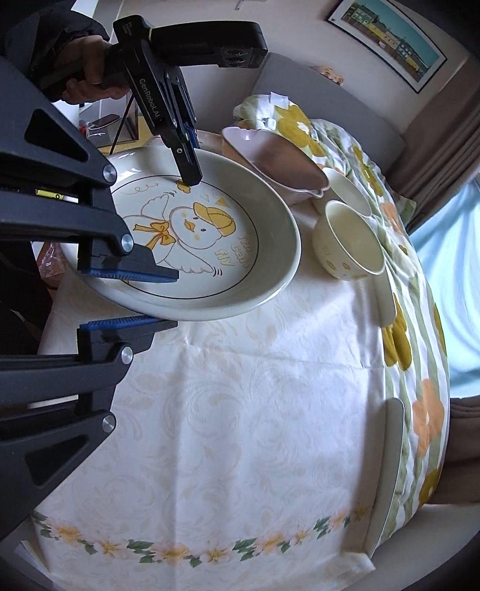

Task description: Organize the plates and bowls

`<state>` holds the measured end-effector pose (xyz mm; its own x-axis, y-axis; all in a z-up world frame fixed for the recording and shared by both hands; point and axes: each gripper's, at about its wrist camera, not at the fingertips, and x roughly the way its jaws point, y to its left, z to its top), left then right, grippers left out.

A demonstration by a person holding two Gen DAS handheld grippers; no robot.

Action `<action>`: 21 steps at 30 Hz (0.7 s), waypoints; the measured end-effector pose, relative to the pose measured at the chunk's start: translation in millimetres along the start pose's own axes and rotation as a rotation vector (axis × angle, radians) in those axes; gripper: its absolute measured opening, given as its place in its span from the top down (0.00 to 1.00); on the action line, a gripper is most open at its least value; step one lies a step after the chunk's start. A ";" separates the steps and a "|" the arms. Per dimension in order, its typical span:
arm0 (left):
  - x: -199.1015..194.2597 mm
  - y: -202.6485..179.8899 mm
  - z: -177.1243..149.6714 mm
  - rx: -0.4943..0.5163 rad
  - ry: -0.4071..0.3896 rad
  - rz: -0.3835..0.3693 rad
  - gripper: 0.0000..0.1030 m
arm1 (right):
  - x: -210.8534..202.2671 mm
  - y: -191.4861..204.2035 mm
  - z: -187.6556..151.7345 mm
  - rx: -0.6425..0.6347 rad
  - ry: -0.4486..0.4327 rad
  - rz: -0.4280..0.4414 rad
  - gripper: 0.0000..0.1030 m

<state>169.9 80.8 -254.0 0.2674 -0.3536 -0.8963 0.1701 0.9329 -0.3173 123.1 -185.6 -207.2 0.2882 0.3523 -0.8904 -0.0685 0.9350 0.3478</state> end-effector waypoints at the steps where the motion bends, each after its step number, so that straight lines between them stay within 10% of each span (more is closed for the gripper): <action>1: 1.1 1.9 -1.2 0.000 -0.002 0.002 0.82 | 2.6 -0.3 0.8 -0.005 0.006 0.001 0.85; 21: 25.9 -21.6 -0.1 0.094 -0.002 0.174 0.82 | 14.0 9.6 7.5 -0.086 0.020 -0.031 0.85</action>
<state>173.0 51.5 -270.4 0.3025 -0.1874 -0.9346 0.2087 0.9697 -0.1269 133.6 -172.0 -214.1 0.2722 0.3234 -0.9063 -0.1419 0.9450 0.2946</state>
